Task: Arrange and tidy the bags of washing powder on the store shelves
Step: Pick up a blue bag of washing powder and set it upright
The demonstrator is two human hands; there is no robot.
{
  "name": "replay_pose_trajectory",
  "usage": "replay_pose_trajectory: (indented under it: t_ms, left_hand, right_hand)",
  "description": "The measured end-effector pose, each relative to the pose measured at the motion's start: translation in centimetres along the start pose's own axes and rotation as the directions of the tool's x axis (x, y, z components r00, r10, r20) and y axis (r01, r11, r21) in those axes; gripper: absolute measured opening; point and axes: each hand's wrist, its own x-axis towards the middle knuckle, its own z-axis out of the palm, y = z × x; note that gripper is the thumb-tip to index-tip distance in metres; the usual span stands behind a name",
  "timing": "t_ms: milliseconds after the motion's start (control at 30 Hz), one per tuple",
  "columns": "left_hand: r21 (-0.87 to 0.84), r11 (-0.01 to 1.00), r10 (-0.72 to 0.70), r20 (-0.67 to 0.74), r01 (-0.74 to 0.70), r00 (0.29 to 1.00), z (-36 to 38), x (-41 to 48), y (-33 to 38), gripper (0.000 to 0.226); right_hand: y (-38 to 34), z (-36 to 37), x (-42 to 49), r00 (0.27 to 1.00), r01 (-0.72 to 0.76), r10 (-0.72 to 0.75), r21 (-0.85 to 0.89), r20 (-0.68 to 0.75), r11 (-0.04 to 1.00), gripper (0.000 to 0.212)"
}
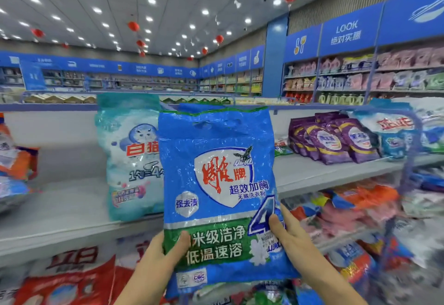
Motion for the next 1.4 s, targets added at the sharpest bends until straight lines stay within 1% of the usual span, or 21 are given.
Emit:
replay_pose_trajectory:
  t_ms: [67,100,133,167,200,233,300,333,367,433,500,567,667,833,967,1033,1133,1200,1300,1333,1400]
  left_hand:
    - [-0.017,0.999,-0.037,-0.060,0.036,0.998,3.3,0.5,-0.9,0.015]
    - [-0.047,0.998,-0.054,-0.075,0.051,0.996,4.7,0.9,-1.2,0.013]
    - [-0.080,0.995,-0.063,-0.071,0.057,0.996,6.0,1.4,-1.7,0.023]
    - [-0.093,0.993,-0.077,-0.076,0.070,0.994,7.2,1.8,-2.1,0.036]
    - [-0.102,0.992,-0.082,-0.079,0.073,0.994,8.0,2.4,-2.5,0.046]
    - [-0.120,0.989,-0.094,-0.092,0.083,0.991,8.7,2.9,-2.6,0.051]
    - [-0.156,0.983,-0.110,-0.090,0.095,0.990,10.0,4.1,-2.5,0.059]
    - [-0.157,0.983,-0.112,-0.077,0.099,0.991,10.5,4.8,-2.4,0.063]
    - [-0.162,0.981,-0.119,-0.071,0.106,0.990,11.0,5.6,-2.1,0.064]
    - [-0.186,0.977,-0.116,-0.068,0.101,0.991,11.6,7.2,-1.5,0.056]
    - [-0.172,0.982,-0.094,-0.057,0.083,0.994,12.0,9.0,-1.0,0.047]
    - [-0.122,0.990,-0.078,-0.054,0.071,0.995,12.3,11.1,-0.5,0.048]
    - [-0.095,0.995,-0.043,-0.095,0.034,0.995,12.9,15.3,-0.4,0.053]
    - [-0.062,0.998,-0.035,-0.116,0.028,0.993,15.3,22.5,-1.2,0.022]
    - [-0.051,0.996,-0.079,-0.111,0.074,0.991,17.2,27.6,-2.1,0.013]
    - [-0.042,0.995,-0.091,-0.143,0.086,0.985,18.0,30.0,-2.6,0.018]
    - [0.015,0.995,-0.095,-0.245,0.101,0.965,19.0,33.6,-3.5,0.033]
    - [-0.006,0.992,-0.120,-0.294,0.123,0.948,19.5,35.6,-4.1,0.036]
    - [-0.054,0.987,-0.161,-0.352,0.151,0.922,20.2,38.1,-4.6,0.030]
    - [-0.056,0.985,-0.174,-0.377,0.165,0.910,20.4,38.8,-4.7,0.032]
    - [-0.047,0.978,-0.202,-0.434,0.202,0.878,20.6,40.2,-5.0,0.044]
  right_hand:
    - [0.6,-3.2,0.7,1.000,0.021,-0.021,0.027,0.001,0.999,0.053]
    - [0.8,-4.6,1.2,1.000,0.017,-0.016,0.045,-0.006,0.999,0.041]
    - [0.9,-5.8,1.8,1.000,0.004,-0.005,0.063,0.009,0.998,0.035]
    - [1.2,-6.9,2.5,0.999,-0.017,0.014,0.088,0.038,0.996,0.032]
    - [1.8,-7.9,3.3,0.997,-0.042,0.034,0.132,0.063,0.990,0.032]
    - [2.4,-8.7,4.3,0.995,-0.066,0.052,0.183,0.082,0.981,0.037]
    - [3.3,-10.0,6.4,0.992,-0.095,0.073,0.237,0.100,0.967,0.059]
    - [3.4,-10.4,7.4,0.989,-0.111,0.083,0.247,0.121,0.963,0.062]
    - [3.6,-10.8,8.5,0.986,-0.120,0.083,0.274,0.142,0.954,0.058]
    - [3.8,-11.1,10.8,0.983,-0.119,0.061,0.344,0.175,0.931,0.046]
    - [4.2,-11.1,13.4,0.978,-0.097,0.020,0.374,0.206,0.922,0.049]
    - [4.8,-11.0,16.1,0.980,-0.072,-0.004,0.377,0.198,0.923,0.054]
    - [5.4,-11.7,20.5,0.988,-0.057,0.000,0.365,0.156,0.929,0.051]
    - [6.1,-14.5,26.7,0.992,-0.053,0.004,0.375,0.129,0.926,0.041]
    - [7.3,-16.6,31.2,0.992,-0.054,0.008,0.359,0.128,0.932,0.044]
    - [8.0,-17.3,33.5,0.992,-0.058,0.017,0.345,0.121,0.937,0.041]
    - [9.0,-18.3,37.1,0.994,-0.049,0.018,0.283,0.112,0.958,0.032]
    - [9.6,-18.8,39.3,0.989,-0.062,0.027,0.244,0.143,0.968,0.030]
    - [10.3,-19.1,42.3,0.972,-0.111,0.062,0.213,0.226,0.971,0.028]
    - [10.5,-19.1,43.2,0.967,-0.123,0.071,0.204,0.245,0.971,0.027]
    - [10.9,-18.9,44.9,0.962,-0.144,0.089,0.201,0.260,0.969,0.026]
